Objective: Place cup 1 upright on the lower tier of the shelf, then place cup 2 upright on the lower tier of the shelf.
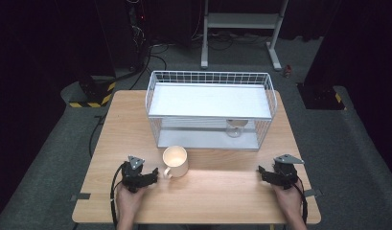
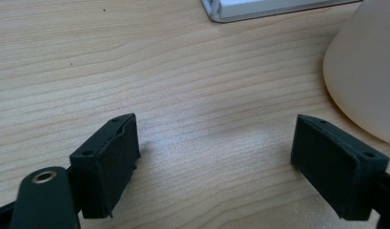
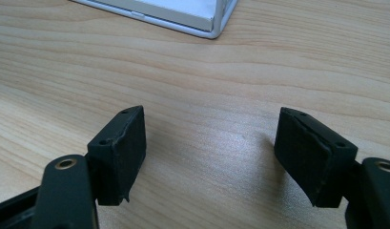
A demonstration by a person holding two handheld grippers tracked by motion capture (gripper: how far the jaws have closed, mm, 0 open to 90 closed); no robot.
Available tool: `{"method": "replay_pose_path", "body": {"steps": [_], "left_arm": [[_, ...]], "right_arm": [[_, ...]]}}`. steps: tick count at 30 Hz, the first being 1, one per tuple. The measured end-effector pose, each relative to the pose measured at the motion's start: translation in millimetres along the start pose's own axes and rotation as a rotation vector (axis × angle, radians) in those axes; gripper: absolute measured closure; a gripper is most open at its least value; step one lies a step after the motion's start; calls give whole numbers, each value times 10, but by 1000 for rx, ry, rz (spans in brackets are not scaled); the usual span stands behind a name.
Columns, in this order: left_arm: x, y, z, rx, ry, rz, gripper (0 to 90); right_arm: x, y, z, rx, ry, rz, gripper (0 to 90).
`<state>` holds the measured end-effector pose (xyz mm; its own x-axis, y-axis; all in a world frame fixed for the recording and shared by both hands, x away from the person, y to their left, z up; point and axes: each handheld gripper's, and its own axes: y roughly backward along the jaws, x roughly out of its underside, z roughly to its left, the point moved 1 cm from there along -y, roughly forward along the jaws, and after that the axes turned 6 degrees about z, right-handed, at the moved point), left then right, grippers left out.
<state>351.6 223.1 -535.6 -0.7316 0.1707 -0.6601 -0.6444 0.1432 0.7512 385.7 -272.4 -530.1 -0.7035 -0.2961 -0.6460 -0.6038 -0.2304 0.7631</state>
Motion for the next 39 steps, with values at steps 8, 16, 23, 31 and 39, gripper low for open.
{"method": "replay_pose_path", "body": {"steps": [8, 16, 23, 31, 39], "left_arm": [[-29, 35, -3, 16, -6, 42, 169], [1, 136, -42, 29, -33, 11, 157], [84, 338, -78, 68, -34, -28, 153], [180, 459, -95, 101, -42, -52, 149], [267, 635, -170, 106, -54, -81, 144]], "right_arm": [[-11, -11, 1, 0, -1, 2, 247], [-9, -8, 9, 3, -7, 4, 249], [-14, -14, 16, 7, -8, 2, 250], [-10, -11, 20, 7, 1, 1, 250], [-9, -10, 25, 3, -2, 2, 249]]}}
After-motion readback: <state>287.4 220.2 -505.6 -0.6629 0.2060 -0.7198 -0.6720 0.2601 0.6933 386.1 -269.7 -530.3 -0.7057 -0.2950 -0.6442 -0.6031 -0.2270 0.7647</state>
